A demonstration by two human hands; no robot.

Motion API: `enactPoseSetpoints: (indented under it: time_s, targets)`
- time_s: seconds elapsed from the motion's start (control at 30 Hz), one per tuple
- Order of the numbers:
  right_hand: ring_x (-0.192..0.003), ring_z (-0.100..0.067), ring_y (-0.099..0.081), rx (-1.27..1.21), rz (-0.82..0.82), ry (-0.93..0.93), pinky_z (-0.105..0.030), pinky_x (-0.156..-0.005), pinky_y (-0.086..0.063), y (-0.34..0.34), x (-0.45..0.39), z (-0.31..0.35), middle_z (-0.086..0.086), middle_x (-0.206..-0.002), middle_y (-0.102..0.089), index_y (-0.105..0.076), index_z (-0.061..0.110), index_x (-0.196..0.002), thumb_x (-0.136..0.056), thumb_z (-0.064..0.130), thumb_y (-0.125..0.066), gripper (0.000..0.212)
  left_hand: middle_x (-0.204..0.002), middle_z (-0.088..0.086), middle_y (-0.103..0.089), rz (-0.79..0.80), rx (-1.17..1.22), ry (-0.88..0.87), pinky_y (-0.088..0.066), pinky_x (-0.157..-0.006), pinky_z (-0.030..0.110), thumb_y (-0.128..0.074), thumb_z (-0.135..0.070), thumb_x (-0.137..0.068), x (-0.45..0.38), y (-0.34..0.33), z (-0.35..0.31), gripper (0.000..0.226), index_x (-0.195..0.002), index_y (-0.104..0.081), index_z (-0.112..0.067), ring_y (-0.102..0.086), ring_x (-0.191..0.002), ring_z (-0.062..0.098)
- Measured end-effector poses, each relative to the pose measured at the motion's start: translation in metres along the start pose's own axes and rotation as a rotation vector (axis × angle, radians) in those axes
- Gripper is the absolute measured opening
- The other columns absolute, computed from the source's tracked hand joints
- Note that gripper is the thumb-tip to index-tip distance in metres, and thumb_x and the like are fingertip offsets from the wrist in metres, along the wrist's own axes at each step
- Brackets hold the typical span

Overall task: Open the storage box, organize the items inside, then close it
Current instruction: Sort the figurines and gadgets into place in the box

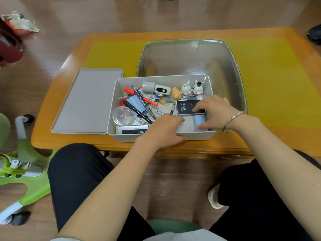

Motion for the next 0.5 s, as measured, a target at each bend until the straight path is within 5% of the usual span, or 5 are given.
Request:
enactPoseSetpoints:
  time_s: [0.13,0.27,0.4,0.5]
  targets:
    - [-0.121,-0.024,-0.045,-0.317,-0.383,-0.204,-0.037,-0.099,-0.036,0.028,0.019,-0.033,-0.004,-0.132,-0.047,-0.049,0.021,-0.130,-0.082,0.031,-0.068,0.053,-0.122,0.006,-0.061,0.002,-0.030,-0.032,-0.044,-0.090,0.040,-0.061,-0.054,-0.084,-0.007,-0.002,-0.024,0.059,-0.126,-0.051,-0.013,-0.051,-0.111,0.026]
    - [-0.099,-0.022,-0.054,-0.645,-0.237,-0.474,-0.028,-0.079,-0.039,-0.009,0.024,-0.059,-0.004,-0.106,-0.055,-0.045,0.013,-0.133,-0.094,0.040,-0.051,0.048,-0.115,0.011,-0.062,-0.016,-0.052,-0.042,-0.041,-0.079,0.036,-0.058,-0.046,-0.089,-0.017,-0.006,-0.048,0.047,-0.120,-0.049,-0.011,-0.056,-0.105,0.029]
    - [-0.079,-0.022,-0.049,-0.705,-0.201,-0.433,-0.029,-0.060,-0.031,-0.026,0.021,-0.054,0.004,-0.076,-0.052,-0.052,0.016,-0.098,-0.100,0.037,-0.035,0.027,-0.115,0.012,-0.061,-0.016,-0.111,-0.073,-0.041,-0.080,0.037,-0.055,-0.040,-0.092,-0.024,-0.010,-0.062,0.044,-0.124,-0.046,-0.010,-0.055,-0.106,0.030]
    - [-0.078,-0.023,-0.048,-0.686,-0.215,-0.440,-0.030,-0.064,-0.031,-0.030,0.020,-0.055,0.000,-0.077,-0.052,-0.047,0.017,-0.089,-0.101,0.036,-0.031,0.028,-0.120,0.012,-0.059,0.017,-0.143,-0.103,-0.041,-0.087,0.040,-0.050,-0.038,-0.096,-0.025,-0.017,-0.065,0.045,-0.131,-0.047,-0.011,-0.051,-0.110,0.029]
Point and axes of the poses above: each hand's wrist, its own x-axis away from the middle knuckle, its own y-axis out of the back of the hand, z = x × y, the point moved 9 cm from there along -x, towards the middle knuckle
